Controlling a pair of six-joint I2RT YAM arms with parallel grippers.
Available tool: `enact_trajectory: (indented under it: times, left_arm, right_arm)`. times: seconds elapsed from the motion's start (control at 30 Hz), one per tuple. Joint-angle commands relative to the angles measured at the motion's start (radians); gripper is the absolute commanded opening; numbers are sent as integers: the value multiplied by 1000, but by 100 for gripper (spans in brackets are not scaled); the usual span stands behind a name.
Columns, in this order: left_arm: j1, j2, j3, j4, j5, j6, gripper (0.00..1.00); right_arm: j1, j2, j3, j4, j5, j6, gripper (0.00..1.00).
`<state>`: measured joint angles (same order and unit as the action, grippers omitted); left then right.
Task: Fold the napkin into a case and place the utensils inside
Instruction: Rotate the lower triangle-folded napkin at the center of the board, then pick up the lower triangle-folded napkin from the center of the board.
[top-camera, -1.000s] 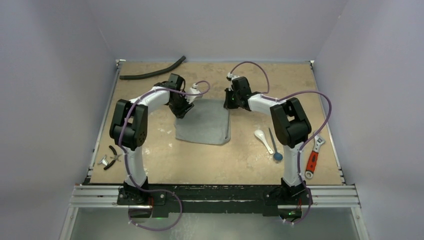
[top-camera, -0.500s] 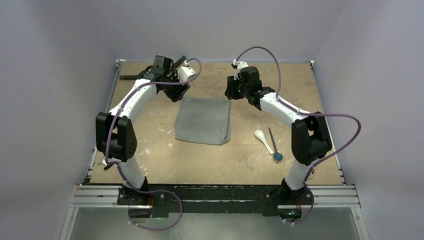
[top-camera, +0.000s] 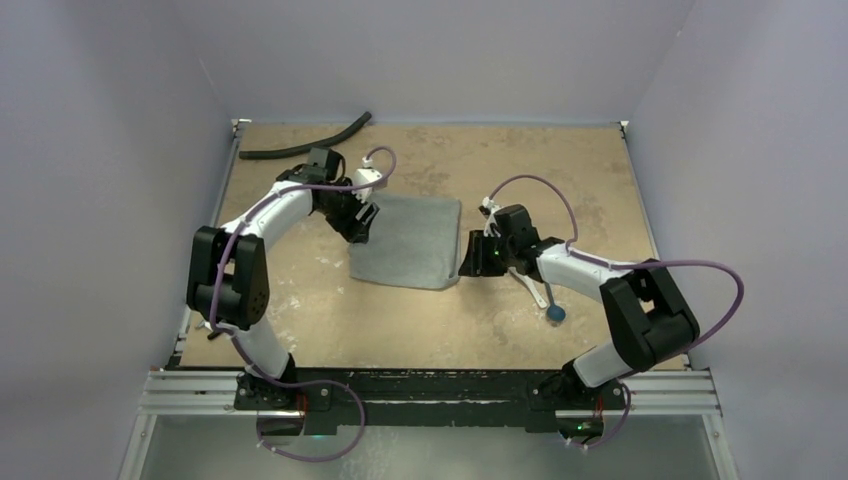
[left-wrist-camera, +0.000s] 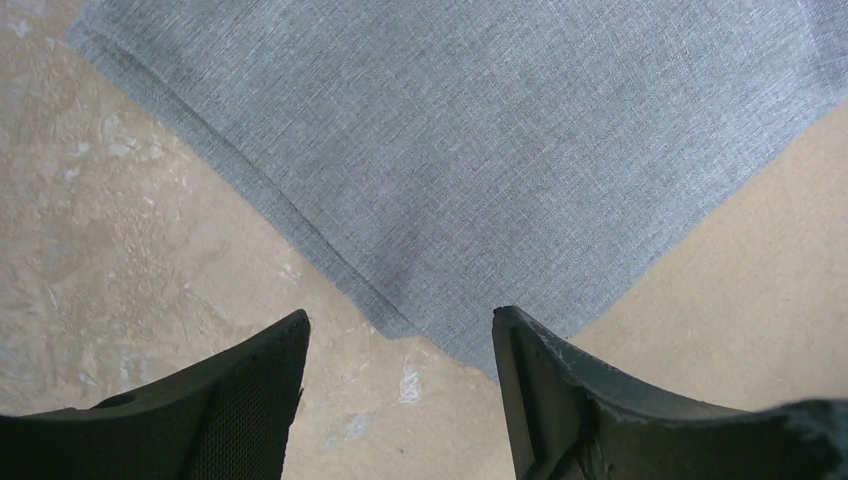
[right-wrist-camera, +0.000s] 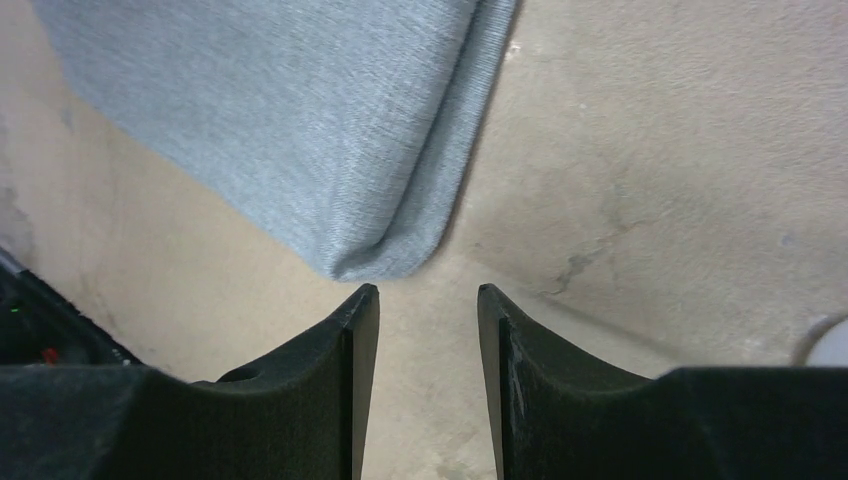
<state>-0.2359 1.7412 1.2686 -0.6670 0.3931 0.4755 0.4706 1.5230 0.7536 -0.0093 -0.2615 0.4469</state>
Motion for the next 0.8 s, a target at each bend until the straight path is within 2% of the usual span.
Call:
enact_trajectory:
  times: [0.0,0.33,0.43,0.63,0.77]
  left_arm:
    - [56,-16,-1,35,96,-50,66]
    - [82,44,-64,95,85,-43,63]
    - [91,85,-61,92,100,-42,56]
    - [92,122,-51,78,142,-46,35]
    - [92,124,-61,61,160,-44,31]
  right_arm:
    - [9,-33,-37,132,-101,77,45]
    - [41,33,-49,185,-102,72,45]
    - [57,49,-46,191,-108,80,45]
    - [86,69,-35,207,-116,102,45]
    - [100,76,-23,196,-109,106,45]
